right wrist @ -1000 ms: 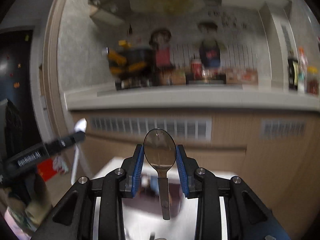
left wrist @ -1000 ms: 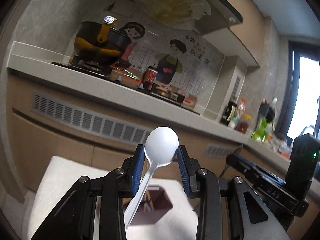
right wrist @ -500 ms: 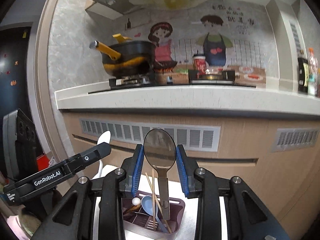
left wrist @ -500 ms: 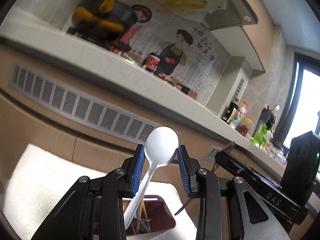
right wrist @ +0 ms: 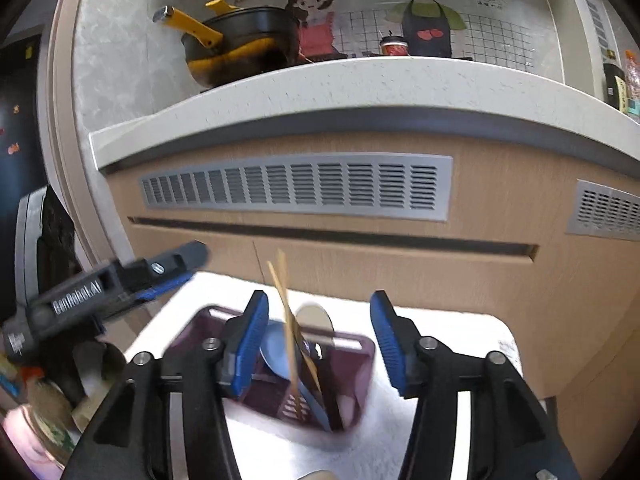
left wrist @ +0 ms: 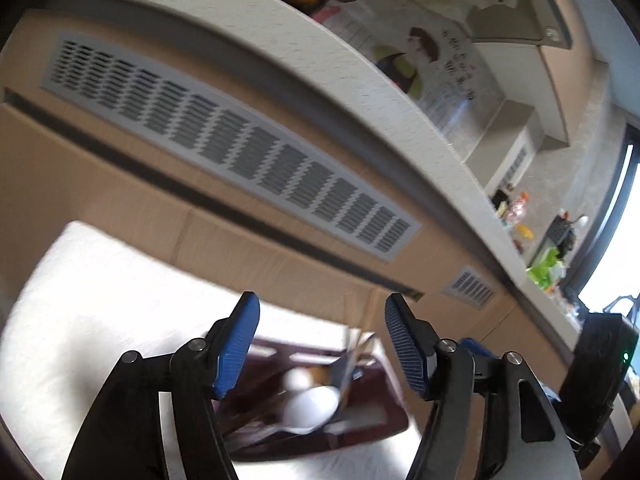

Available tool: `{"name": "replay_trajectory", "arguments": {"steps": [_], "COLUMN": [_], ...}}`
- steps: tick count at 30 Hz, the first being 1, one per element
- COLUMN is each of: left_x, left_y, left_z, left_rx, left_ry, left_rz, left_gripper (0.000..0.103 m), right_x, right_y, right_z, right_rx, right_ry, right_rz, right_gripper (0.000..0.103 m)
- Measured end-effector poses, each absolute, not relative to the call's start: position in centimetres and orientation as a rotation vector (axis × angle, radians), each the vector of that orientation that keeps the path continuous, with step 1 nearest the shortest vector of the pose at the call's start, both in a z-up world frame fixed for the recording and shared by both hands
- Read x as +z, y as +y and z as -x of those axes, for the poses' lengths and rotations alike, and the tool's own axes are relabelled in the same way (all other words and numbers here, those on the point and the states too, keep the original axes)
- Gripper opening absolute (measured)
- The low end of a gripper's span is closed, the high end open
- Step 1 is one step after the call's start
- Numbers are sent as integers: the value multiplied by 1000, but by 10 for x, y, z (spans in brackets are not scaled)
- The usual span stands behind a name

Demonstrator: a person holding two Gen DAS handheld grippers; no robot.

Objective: Organize utensils
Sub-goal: 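Lift both spoons over the caddy, lower them in and open both tools, then reach the right tool to another dark spoon while the left tool reaches the metal spoon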

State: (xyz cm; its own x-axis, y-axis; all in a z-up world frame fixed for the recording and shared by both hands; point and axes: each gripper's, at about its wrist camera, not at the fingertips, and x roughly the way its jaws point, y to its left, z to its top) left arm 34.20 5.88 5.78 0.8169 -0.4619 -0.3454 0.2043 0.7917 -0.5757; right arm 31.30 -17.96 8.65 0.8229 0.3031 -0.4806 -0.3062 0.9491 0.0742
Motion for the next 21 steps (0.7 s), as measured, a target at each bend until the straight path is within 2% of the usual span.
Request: {"name": "replay_trajectory", "arguments": {"steps": [2,4,7,9,21], "left_x": [55,52,43,32,-31], "left_y": [69,75,74,70,36], "left_z": [-327,-312,-288,-272,-220], "left_rx": [-323,-268,-229,-239,-310], "left_ry": [514,532,559,596,869], "left_rz": [530,499,432,399,276], "left_gripper": [72,79,81,83,84], "right_x": [82,76,65,58,-6], "right_y": [-184,-188,-191,-192,-197], "right_z": [-303,-288,-269,-257,-178], "right_rx": [304,289,266,257,198], "right_ry": [513,516,540,561,685], "right_rz": [19,35,68,84,221], "right_gripper": [68,71,78,87,99]}}
